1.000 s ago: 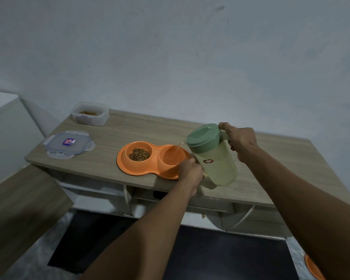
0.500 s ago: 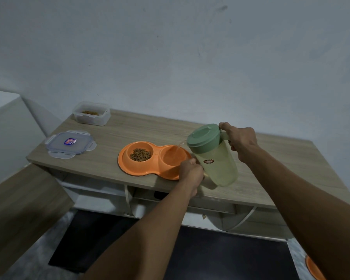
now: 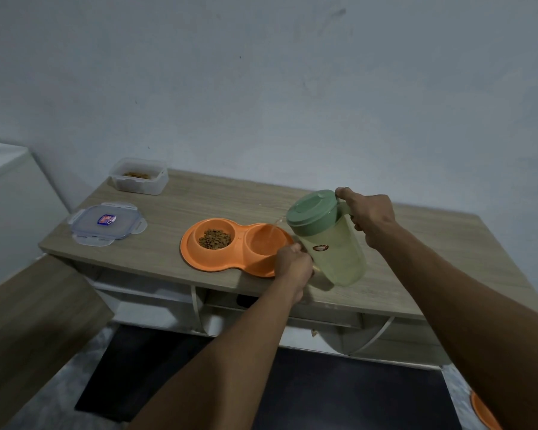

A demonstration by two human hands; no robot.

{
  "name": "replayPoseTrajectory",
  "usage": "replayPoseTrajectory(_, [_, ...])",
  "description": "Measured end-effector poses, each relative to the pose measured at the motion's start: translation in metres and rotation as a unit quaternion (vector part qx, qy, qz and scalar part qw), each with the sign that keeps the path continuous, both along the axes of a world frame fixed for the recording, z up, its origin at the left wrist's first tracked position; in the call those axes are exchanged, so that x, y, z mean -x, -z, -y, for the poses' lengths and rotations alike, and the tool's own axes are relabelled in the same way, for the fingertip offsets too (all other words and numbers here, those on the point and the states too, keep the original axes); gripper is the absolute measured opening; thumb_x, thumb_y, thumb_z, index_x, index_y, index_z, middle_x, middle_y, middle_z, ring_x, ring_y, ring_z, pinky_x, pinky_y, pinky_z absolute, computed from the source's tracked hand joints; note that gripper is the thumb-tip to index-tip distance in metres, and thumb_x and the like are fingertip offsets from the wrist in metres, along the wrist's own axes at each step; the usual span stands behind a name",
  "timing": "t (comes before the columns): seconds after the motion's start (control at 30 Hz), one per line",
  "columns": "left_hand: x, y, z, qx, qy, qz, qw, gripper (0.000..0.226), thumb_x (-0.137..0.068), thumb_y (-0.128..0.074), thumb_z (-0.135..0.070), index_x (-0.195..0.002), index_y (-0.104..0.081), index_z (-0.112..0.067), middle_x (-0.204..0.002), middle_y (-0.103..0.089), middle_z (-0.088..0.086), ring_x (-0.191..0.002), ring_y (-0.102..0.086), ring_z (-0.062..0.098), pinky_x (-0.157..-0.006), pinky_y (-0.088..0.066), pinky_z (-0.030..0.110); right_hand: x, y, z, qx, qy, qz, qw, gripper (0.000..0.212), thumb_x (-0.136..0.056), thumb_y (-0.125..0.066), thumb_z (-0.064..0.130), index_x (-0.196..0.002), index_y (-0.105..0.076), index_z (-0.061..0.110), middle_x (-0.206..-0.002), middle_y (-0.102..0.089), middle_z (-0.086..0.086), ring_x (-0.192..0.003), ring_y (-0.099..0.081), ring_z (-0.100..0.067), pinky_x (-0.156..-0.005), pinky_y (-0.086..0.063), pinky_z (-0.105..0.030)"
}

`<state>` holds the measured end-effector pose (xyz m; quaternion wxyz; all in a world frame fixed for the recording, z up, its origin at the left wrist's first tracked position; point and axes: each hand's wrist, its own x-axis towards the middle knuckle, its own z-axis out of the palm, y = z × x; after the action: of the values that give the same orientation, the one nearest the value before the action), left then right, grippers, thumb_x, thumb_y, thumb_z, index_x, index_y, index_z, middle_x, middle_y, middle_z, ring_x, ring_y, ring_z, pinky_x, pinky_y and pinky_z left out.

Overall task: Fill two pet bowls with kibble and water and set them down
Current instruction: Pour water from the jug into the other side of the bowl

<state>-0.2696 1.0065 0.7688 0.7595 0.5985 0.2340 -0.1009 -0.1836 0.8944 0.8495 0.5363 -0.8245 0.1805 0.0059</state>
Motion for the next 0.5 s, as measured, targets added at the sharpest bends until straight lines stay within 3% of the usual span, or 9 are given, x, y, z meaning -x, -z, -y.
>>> replayPoseTrajectory(0.1, [0.002, -0.006, -0.002, -0.011, -0.002, 0.008, 1.000, 0.045, -0.093, -0.039, 0.006, -0.121, -0.062, -0.021, -0.091, -0.060, -0.014, -0.094, -0.057, 0.011, -0.097, -0.050, 0.036, 0.000, 0.001, 0.002, -0.014, 0.007, -0.001, 1.000, 0.051, -0.066, -0.076, 0.051, -0.081, -0.065, 0.003, -0.072, -0.061, -0.009, -0.057, -0.051, -0.023, -0.060, -0.045, -0.036])
replayPoseTrajectory(0.23, [0.000, -0.015, -0.005, -0.044, -0.011, 0.028, 0.999, 0.045, -0.094, -0.040, 0.000, -0.133, -0.056, -0.017, -0.113, -0.062, -0.006, -0.107, -0.058, 0.019, -0.100, -0.049, 0.037, 0.003, 0.007, 0.007, -0.076, 0.024, -0.005, 0.997, 0.047, -0.068, -0.078, 0.049, -0.078, -0.063, 0.005, -0.071, -0.058, -0.007, -0.058, -0.048, -0.022, -0.053, -0.040, -0.033])
replayPoseTrajectory(0.3, [-0.003, -0.015, -0.010, -0.076, -0.019, 0.046, 0.996, 0.042, -0.093, -0.044, -0.003, -0.129, -0.059, -0.017, -0.118, -0.067, 0.001, -0.106, -0.062, 0.023, -0.095, -0.052, 0.037, 0.005, 0.012, 0.009, -0.114, 0.032, -0.005, 0.993, 0.048, -0.071, -0.078, 0.047, -0.085, -0.064, 0.003, -0.073, -0.057, -0.007, -0.060, -0.048, -0.021, -0.054, -0.040, -0.032])
replayPoseTrajectory(0.5, [-0.016, -0.033, -0.022, -0.142, -0.033, 0.123, 0.982, 0.046, -0.090, -0.043, 0.004, -0.119, -0.068, -0.021, -0.110, -0.071, -0.008, -0.088, -0.063, 0.004, -0.074, -0.051, 0.021, 0.014, 0.027, 0.014, -0.226, 0.078, -0.020, 0.971, 0.043, -0.078, -0.076, 0.043, -0.095, -0.067, 0.004, -0.071, -0.058, -0.007, -0.057, -0.047, -0.015, -0.058, -0.043, -0.031])
